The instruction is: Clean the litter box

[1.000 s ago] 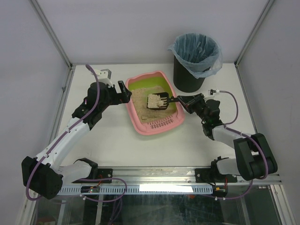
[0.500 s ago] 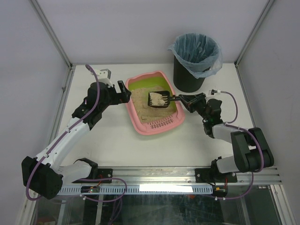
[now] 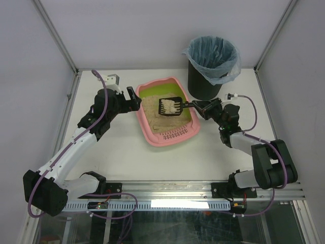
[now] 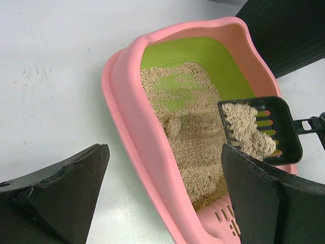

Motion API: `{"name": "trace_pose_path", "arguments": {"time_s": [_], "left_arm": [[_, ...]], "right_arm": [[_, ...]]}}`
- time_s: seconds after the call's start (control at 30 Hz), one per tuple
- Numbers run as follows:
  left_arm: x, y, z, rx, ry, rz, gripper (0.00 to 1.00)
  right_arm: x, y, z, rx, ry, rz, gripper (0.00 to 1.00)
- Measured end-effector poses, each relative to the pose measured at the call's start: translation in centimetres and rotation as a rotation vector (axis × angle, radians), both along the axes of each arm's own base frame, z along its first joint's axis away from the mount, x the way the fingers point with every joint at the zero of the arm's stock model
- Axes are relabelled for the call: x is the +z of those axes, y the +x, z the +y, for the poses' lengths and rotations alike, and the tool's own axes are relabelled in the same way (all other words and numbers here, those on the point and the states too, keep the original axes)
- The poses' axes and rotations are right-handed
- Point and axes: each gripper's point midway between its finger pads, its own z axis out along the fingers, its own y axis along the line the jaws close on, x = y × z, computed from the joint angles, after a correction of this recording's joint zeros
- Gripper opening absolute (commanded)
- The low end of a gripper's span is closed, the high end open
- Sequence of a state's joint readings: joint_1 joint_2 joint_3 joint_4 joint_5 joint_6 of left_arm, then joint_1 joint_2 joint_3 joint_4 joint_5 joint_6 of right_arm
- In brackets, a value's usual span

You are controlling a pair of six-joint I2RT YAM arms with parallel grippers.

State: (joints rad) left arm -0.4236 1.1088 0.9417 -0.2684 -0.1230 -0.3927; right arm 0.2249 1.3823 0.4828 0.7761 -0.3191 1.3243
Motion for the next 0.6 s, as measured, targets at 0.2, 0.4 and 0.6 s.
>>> {"name": "trace_pose_path", "arguments": {"time_s": [0.2,0.4,0.6], "left_arm": [[0.1,0.0,0.2,0.008,0.001,-0.005,0.98],[0.2,0.0,0.2,0.007,0.000,-0.006,0.98],[0.1,0.0,0.2,0.007,0.001,-0.006,0.99]], "right_arm": [[0.3,0.1,-0.6,-0.020,-0.001,-0.004,0.00],[0.5,0.1,-0.9,-0.031,0.001,-0.006,0.00],[0.6,0.0,-1.5,-0.049,0.004,-0.007,0.00]]}}
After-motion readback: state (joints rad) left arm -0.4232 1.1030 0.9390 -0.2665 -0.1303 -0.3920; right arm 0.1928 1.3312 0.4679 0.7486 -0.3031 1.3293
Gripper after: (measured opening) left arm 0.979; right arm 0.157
